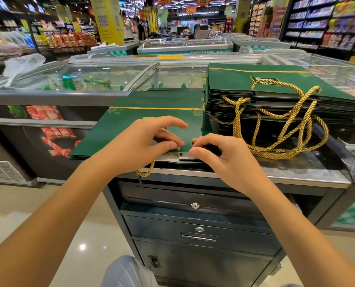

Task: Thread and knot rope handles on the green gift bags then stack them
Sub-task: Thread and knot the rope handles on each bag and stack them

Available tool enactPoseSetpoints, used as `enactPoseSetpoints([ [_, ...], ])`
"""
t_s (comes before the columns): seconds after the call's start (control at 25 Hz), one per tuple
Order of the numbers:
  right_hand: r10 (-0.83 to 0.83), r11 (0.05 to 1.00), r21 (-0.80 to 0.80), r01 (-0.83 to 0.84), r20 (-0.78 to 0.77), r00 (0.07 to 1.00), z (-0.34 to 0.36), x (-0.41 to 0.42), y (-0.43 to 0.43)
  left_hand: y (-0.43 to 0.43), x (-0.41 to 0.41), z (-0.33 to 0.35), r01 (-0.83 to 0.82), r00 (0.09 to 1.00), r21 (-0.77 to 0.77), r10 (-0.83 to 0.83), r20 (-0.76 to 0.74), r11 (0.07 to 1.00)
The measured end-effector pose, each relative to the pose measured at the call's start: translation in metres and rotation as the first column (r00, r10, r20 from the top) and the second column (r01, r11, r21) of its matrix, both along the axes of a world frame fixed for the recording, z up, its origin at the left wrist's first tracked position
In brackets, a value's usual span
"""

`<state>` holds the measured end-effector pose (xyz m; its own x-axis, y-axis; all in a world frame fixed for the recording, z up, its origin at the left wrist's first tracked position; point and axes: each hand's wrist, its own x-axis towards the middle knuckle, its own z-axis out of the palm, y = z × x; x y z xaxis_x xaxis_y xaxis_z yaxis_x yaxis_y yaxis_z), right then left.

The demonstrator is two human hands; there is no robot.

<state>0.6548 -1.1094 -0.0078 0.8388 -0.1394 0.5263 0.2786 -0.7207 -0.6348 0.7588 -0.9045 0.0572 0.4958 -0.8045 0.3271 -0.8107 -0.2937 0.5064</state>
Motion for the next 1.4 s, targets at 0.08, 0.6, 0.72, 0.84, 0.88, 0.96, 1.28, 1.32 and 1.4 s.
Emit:
enactPoseSetpoints([
  [0.08,-0.003,1.000,0.004,0.002,0.013,1.000,0.000,0.000,0.001,0.006,-0.003,-0.001,0.008,1.000,0.014,-0.008,-0.016,1.000],
  [0.6,0.019,0.997,-0.074,0.006,0.334,0.942,-0.003,-0.006,0.002,-0.006,-0.005,-0.011,-0.099,0.983,-0.011,0.100,0.152,0.995],
  [0.72,-0.013,0.998,-0.052,0.035,0.378,0.926,-0.006,-0.005,0.001,-0.013,-0.009,-0.009,-0.129,0.982,-0.012,0.130,0.135,0.992],
  [0.84,-0.064,0.989,-0.104,0.109,0.368,0.928,-0.012,0.000,0.004,-0.019,-0.013,-0.007,-0.149,0.980,-0.001,0.148,0.137,0.989],
  [0.88,-0.094,0.982,-0.119,0.147,0.371,0.924,-0.014,0.002,0.006,-0.021,-0.015,-0.007,-0.155,0.979,-0.002,0.154,0.132,0.988],
  [0.96,-0.147,0.971,-0.120,0.209,0.391,0.908,-0.014,0.003,0.009,-0.025,-0.018,-0.007,-0.166,0.979,-0.010,0.166,0.122,0.986],
  [1.28,-0.198,0.972,-0.048,0.232,0.370,0.908,-0.010,0.005,0.007,-0.034,-0.022,-0.005,-0.137,0.983,0.008,0.135,0.124,0.991],
  [1.32,-0.198,0.973,-0.037,0.226,0.358,0.913,-0.011,0.004,0.006,-0.034,-0.023,-0.005,-0.133,0.984,0.012,0.130,0.121,0.991],
  [1.4,-0.176,0.981,-0.021,0.193,0.328,0.928,-0.010,0.003,0.003,-0.033,-0.024,-0.004,-0.128,0.985,0.017,0.125,0.122,0.992],
])
